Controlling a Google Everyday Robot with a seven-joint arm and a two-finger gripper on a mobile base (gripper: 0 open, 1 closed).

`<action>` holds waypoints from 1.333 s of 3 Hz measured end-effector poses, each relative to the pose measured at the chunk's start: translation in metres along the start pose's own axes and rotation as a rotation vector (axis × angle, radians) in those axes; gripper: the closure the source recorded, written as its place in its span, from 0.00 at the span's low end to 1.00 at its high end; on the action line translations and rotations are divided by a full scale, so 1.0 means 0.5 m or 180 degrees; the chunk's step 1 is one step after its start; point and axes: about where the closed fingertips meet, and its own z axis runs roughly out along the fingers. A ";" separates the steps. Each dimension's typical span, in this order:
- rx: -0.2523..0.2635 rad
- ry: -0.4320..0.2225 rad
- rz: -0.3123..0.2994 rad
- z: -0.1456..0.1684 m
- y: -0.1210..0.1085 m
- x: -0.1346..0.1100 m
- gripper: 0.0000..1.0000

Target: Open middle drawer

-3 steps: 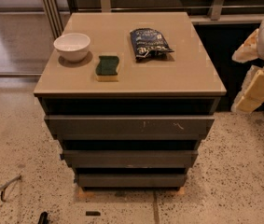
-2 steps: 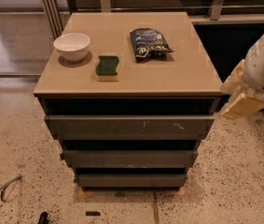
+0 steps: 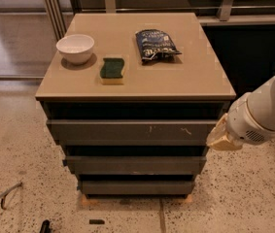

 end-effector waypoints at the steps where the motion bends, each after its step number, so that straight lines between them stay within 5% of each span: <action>1: 0.0000 0.0000 0.0000 0.000 0.000 0.000 1.00; 2: 0.0088 -0.0052 -0.0042 0.046 0.002 0.016 1.00; 3: -0.0100 -0.0157 -0.0133 0.226 0.052 0.060 1.00; 4: -0.0160 -0.0358 -0.0115 0.388 0.051 0.070 1.00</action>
Offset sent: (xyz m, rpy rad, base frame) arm 0.0114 0.0000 -0.1368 0.0290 -0.1916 0.0211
